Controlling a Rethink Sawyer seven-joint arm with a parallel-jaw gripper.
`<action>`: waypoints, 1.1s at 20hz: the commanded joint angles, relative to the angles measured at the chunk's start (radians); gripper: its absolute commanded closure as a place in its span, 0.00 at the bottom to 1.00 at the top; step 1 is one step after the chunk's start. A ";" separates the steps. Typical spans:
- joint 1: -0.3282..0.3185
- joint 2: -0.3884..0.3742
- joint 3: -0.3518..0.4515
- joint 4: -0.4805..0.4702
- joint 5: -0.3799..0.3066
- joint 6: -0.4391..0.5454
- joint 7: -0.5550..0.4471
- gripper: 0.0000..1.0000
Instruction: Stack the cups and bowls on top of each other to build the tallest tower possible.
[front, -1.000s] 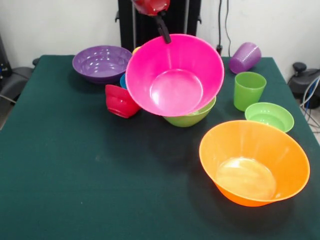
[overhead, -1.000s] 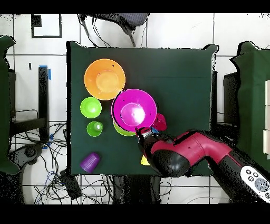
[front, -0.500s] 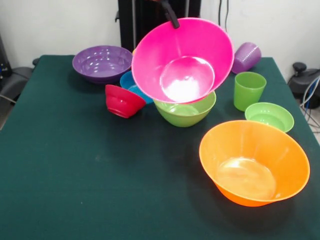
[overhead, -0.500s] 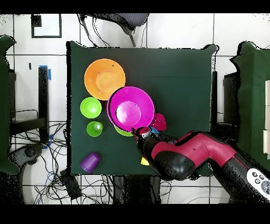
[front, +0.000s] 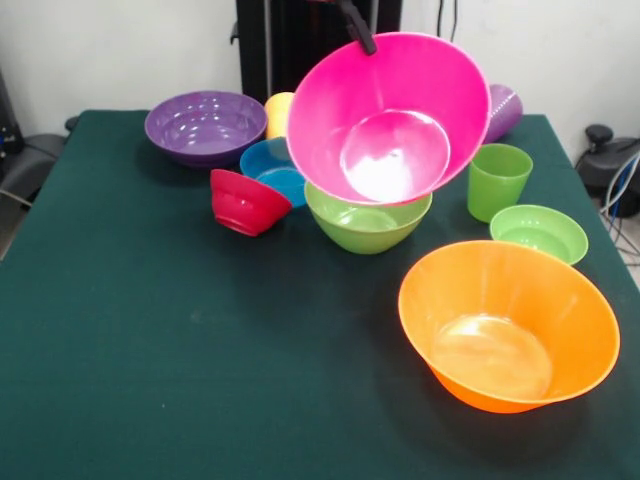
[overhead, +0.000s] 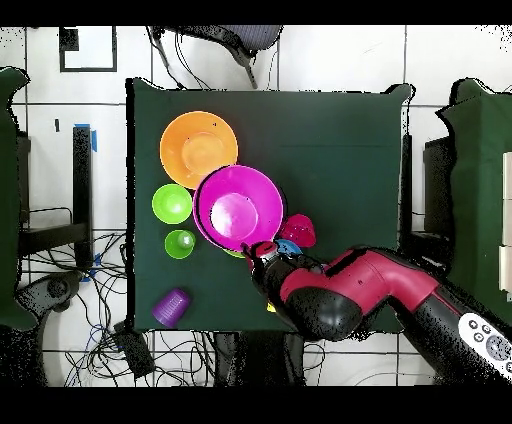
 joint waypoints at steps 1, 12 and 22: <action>0.082 0.057 -0.088 0.035 -0.117 0.052 -0.046 1.00; 0.138 -0.007 -0.188 0.001 -0.199 0.086 -0.019 1.00; 0.164 -0.052 -0.238 -0.021 -0.229 0.095 -0.020 1.00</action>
